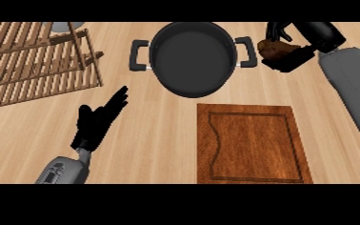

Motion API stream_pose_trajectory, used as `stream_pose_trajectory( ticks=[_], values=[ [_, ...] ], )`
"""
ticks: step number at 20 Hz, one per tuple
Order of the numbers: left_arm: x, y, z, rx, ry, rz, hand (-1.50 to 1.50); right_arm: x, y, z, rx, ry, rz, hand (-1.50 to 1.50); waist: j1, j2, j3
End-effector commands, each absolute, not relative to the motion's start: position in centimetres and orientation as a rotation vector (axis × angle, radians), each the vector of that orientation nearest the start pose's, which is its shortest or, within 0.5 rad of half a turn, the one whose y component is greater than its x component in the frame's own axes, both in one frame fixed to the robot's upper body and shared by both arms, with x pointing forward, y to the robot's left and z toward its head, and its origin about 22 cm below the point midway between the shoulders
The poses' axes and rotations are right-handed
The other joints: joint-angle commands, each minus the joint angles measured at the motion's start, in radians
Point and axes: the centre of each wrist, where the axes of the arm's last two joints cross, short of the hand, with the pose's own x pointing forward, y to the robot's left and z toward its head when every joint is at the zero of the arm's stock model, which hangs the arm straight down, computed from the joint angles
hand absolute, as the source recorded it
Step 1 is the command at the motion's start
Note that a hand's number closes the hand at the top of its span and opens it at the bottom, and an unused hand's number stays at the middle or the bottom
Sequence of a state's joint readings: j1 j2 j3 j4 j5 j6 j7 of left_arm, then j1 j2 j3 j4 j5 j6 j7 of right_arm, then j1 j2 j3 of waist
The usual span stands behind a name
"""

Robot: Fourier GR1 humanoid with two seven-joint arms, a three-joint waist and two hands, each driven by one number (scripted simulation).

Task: Pick the sweet potato from the cutting board and place it in the pot

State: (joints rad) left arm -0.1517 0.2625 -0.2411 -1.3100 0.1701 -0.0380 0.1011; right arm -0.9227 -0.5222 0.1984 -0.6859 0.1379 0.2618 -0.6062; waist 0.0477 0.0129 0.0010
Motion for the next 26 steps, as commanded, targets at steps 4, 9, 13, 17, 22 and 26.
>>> stream_pose_trajectory(
  ticks=[4,9,13,17,22,26],
  values=[
    [27.1,23.6,-2.8,-0.067,-1.277,-0.297,0.00,46.4,-20.0,19.2,-0.199,-1.882,1.203,1.50,-0.005,-0.003,-0.002],
    [26.5,23.2,-1.0,-0.079,-1.293,-0.312,0.00,46.5,-16.1,15.7,-0.236,-1.818,1.328,1.50,-0.007,-0.004,-0.001],
    [25.9,22.0,-3.1,-0.074,-1.306,-0.317,0.00,46.5,-13.4,16.0,-0.340,-1.821,1.445,1.50,-0.011,-0.003,-0.002],
    [27.2,21.3,-1.8,-0.091,-1.297,-0.328,0.00,46.1,-10.6,14.9,-0.629,-1.745,1.612,1.50,-0.002,0.002,-0.002],
    [26.7,22.0,-1.1,-0.101,-1.292,-0.326,0.00,45.5,-7.1,12.6,-0.656,-1.488,1.727,1.50,0.007,0.001,-0.002],
    [27.6,23.4,-0.9,-0.074,-1.286,-0.321,0.00,44.8,-5.5,10.5,-0.651,-1.194,1.742,1.50,0.009,0.005,-0.002]
  ],
)
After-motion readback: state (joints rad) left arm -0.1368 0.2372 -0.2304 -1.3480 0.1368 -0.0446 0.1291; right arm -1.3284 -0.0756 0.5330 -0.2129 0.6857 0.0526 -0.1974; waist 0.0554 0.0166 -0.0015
